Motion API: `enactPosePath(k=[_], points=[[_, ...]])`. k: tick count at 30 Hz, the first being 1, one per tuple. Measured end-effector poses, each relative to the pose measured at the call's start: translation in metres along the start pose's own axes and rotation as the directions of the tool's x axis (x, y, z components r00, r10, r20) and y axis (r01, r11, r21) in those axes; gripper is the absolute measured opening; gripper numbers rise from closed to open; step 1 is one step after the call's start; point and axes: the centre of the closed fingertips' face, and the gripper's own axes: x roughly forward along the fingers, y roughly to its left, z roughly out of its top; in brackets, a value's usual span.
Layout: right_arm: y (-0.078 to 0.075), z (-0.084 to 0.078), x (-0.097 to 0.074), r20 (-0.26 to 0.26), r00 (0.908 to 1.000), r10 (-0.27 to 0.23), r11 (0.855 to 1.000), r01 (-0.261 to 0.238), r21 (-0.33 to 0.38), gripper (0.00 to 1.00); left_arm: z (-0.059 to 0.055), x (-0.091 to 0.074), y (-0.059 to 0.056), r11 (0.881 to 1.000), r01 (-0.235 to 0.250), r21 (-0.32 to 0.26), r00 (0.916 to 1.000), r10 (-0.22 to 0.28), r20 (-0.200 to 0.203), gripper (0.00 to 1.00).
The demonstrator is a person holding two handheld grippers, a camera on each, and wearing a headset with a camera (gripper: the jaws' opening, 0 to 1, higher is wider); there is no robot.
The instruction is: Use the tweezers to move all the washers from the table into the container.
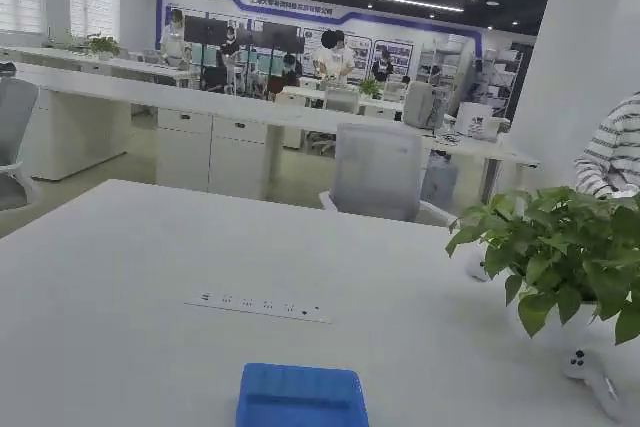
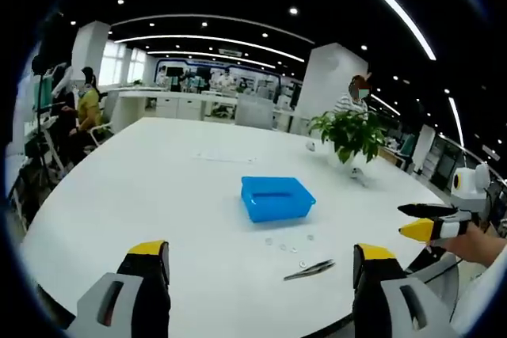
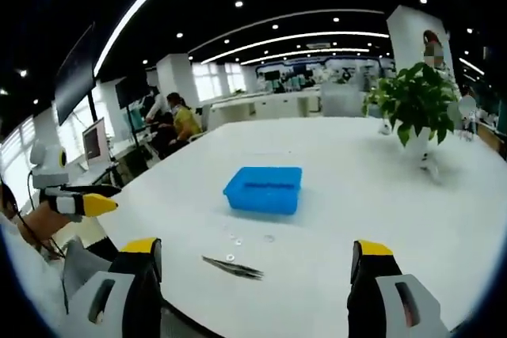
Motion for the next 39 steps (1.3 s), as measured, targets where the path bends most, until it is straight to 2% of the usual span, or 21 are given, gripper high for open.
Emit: enactPosePath(k=[9, 13, 22, 30, 33, 39], points=[[0.003, 0.000, 0.003, -0.012, 0.9998, 0.014, 1.000, -0.014, -0.014, 0.99, -0.002, 0.000, -0.003, 1.000, 0.001, -0.008, 1.0000, -0.001, -0.001, 0.97], [0.007, -0.002, 0.006, -0.018, 0.9995, 0.025, 1.000, -0.025, -0.017, 0.99, -0.002, 0.001, -0.007, 1.000, 0.007, 0.014, 0.9999, -0.007, -0.013, 0.97], [0.011, -0.006, 0.007, -0.035, 0.9988, 0.035, 0.999, -0.036, -0.034, 0.99, 0.000, 0.001, -0.010, 1.000, 0.009, 0.016, 0.9998, -0.009, -0.017, 0.97], [0.007, -0.007, 0.010, -0.041, 0.9989, 0.024, 0.999, -0.025, -0.029, 0.99, -0.002, 0.003, -0.014, 0.999, 0.034, 0.033, 0.9988, -0.033, -0.037, 0.95], [0.006, -0.008, 0.011, -0.041, 0.9989, 0.021, 1.000, -0.022, -0.014, 0.99, -0.005, 0.005, -0.012, 0.999, 0.017, 0.029, 0.9989, -0.016, -0.045, 0.94], [0.005, -0.012, 0.015, -0.061, 0.9978, 0.026, 1.000, -0.027, -0.014, 0.99, -0.009, 0.010, -0.012, 0.999, 0.025, 0.023, 0.9982, -0.024, -0.056, 0.96]])
